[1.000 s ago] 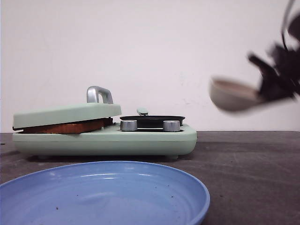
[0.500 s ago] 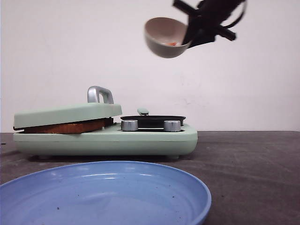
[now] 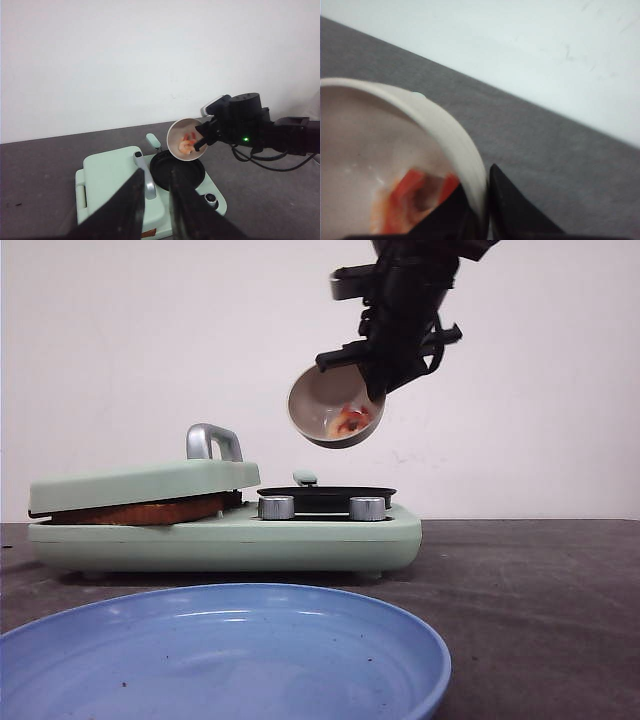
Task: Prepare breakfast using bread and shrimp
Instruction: 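Grip the cream bowl rim with the right gripper and lift it toward the pan, then tilt the held bowl over the frying pan to pour the shrimp in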
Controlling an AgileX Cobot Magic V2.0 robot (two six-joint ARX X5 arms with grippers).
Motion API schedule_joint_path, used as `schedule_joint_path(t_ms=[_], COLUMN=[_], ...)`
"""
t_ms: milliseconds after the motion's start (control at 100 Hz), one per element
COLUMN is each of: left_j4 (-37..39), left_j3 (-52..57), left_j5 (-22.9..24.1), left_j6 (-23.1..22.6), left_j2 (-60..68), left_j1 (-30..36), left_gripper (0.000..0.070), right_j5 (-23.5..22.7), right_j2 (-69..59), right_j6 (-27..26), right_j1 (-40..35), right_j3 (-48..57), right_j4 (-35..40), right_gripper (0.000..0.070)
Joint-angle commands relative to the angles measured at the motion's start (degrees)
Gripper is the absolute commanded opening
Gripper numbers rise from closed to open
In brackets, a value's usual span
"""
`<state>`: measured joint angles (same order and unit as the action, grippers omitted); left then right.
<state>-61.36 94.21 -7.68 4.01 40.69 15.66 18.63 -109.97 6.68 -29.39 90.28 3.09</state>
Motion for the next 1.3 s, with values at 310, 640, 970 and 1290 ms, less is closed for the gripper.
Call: schedule_joint_path(t_ms=[310, 640, 970, 1290], left_j4=[0.48, 0.46, 0.35, -0.31], left_j3=[0.96, 0.96, 0.96, 0.96], left_j5=[-0.02, -0.02, -0.04, -0.02], left_j6=[-0.42, -0.44, -0.39, -0.42], left_j2=[0.07, 0.07, -0.02, -0.39], left_j1=[0.22, 0.22, 0.22, 0.22], left_gripper=[0.0004, 0.0004, 0.0004, 0.0004], right_j5=[9.53, 12.98, 13.11, 14.45], right_j2=[-0.92, -0.92, -0.92, -0.92], right_j6=[18.18, 31.21, 37.42, 43.3], right_j1=[-3.15, -4.24, -5.44, -6.14], right_j3=[1.29, 1.29, 1.29, 1.29], right_j4=[-8.98, -15.08, -18.03, -23.87], right_gripper=[0.0, 0.0, 0.0, 0.0])
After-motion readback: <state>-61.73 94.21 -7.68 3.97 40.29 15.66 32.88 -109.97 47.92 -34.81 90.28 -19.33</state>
